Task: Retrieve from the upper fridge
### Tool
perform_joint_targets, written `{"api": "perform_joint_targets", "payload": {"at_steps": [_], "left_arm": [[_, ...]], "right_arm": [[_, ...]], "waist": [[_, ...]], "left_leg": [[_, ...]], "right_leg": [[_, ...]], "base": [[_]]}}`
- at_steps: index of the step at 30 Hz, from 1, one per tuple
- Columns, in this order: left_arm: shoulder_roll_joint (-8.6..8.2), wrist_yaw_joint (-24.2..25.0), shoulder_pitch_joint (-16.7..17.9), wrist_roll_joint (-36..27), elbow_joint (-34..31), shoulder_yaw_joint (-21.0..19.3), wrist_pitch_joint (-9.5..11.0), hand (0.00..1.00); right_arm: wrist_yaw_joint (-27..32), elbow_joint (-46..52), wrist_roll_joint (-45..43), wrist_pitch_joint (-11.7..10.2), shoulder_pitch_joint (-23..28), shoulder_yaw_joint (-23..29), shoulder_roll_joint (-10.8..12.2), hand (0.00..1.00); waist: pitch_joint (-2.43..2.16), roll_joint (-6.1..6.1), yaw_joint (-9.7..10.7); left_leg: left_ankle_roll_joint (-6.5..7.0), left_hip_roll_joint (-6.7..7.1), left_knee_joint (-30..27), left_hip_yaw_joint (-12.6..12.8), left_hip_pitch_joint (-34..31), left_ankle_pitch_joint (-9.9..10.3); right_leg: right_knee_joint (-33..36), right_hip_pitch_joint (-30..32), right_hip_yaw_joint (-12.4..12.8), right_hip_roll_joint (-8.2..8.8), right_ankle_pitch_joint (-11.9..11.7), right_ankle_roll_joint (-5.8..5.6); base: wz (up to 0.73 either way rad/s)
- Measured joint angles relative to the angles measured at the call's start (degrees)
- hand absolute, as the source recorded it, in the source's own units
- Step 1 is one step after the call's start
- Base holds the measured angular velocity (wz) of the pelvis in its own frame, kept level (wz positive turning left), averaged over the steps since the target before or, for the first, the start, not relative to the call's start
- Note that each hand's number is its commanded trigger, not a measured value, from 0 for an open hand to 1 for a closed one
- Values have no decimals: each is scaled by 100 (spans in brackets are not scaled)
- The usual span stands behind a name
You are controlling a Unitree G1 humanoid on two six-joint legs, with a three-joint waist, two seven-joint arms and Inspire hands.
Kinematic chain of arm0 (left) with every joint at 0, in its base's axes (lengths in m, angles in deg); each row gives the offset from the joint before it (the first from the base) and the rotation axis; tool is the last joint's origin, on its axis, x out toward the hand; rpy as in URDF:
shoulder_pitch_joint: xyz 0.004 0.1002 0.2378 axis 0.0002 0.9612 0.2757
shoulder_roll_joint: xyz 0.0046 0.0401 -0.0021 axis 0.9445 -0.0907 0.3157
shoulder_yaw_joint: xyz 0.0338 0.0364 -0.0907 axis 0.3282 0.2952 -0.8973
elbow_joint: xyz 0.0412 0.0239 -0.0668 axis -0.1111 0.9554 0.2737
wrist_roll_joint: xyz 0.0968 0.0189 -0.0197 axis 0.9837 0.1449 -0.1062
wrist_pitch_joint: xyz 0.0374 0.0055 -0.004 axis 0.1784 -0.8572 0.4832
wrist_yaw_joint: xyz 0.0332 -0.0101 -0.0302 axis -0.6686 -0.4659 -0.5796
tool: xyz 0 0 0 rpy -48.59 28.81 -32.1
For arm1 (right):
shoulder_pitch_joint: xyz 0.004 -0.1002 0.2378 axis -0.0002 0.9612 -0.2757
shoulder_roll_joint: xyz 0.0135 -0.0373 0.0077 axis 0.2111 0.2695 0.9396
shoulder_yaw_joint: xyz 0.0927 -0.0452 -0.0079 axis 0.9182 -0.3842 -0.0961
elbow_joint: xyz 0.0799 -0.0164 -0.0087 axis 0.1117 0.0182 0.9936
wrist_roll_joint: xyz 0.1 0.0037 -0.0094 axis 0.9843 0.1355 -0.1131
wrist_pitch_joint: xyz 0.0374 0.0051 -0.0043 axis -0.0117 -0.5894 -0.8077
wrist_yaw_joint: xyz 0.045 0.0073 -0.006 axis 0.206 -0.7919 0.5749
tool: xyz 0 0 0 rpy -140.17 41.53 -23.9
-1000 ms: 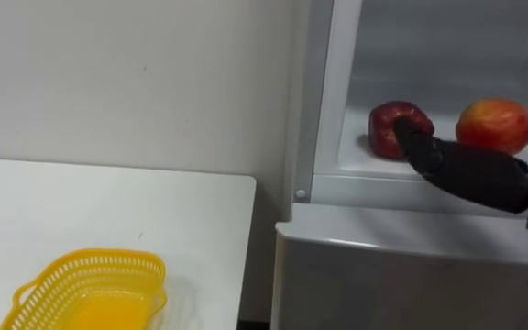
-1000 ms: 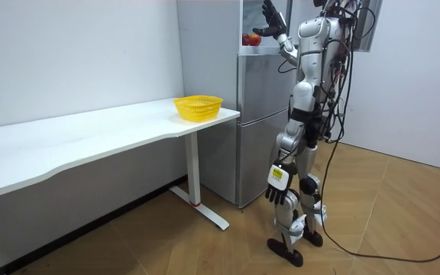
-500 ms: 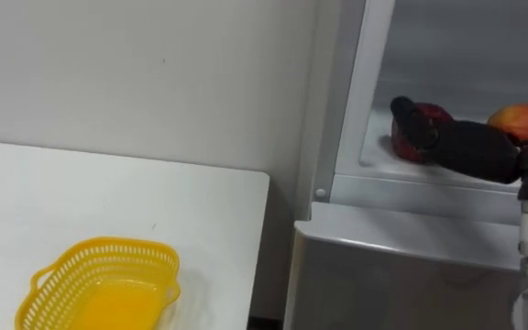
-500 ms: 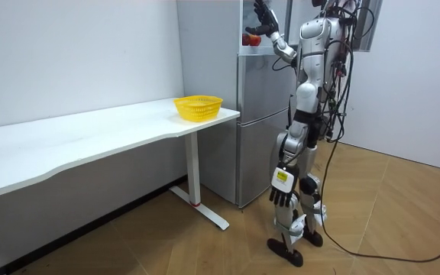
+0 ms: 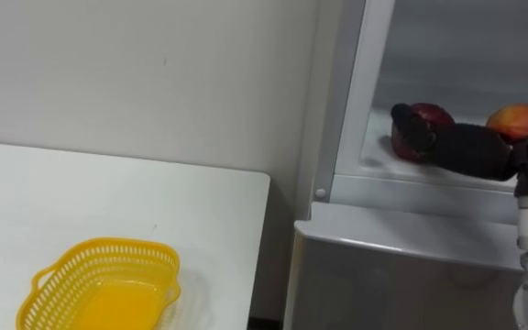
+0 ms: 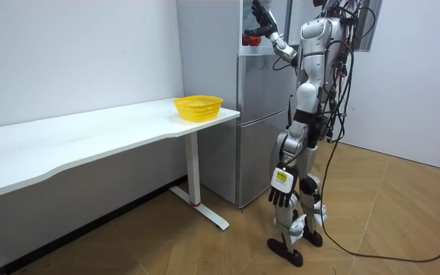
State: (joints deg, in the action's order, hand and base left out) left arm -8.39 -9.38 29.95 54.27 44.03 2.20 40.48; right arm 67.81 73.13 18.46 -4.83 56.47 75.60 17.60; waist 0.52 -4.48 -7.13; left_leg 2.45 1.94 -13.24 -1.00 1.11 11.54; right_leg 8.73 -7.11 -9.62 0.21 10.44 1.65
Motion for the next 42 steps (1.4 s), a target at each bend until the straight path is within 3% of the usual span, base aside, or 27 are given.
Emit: {"api": "perform_joint_targets", "payload": {"at_steps": [15,21,24,42], "left_arm": [[4,-16,-1,3,-76,-57,-110,0],[33,-60,-9,-1,-143,-44,-158,0],[35,-97,2,-1,-220,-44,-175,0],[47,-116,8,-29,-262,-20,-376,0]], "right_arm": [[-578,-188,91,194,0,-16,-9,0],[-749,-365,82,322,0,-38,-14,0],[-858,-410,82,501,0,-127,-14,0],[-858,-570,93,607,0,-230,-28,0]], "waist": [[-5,-5,-85],[-10,-23,-85],[0,-24,-85],[-5,-75,-49]], "left_leg": [[9,46,-34,-55,-52,-5],[19,63,-32,-66,-48,-10],[19,64,-24,-69,-59,-10],[20,64,-44,-67,-54,-10]], "right_leg": [[3,16,-31,32,1,-2],[5,-21,-7,44,4,-7],[5,-20,-7,44,4,-7],[11,-35,-25,47,4,-7]], "base": [[1],[0],[0],[0]]}}
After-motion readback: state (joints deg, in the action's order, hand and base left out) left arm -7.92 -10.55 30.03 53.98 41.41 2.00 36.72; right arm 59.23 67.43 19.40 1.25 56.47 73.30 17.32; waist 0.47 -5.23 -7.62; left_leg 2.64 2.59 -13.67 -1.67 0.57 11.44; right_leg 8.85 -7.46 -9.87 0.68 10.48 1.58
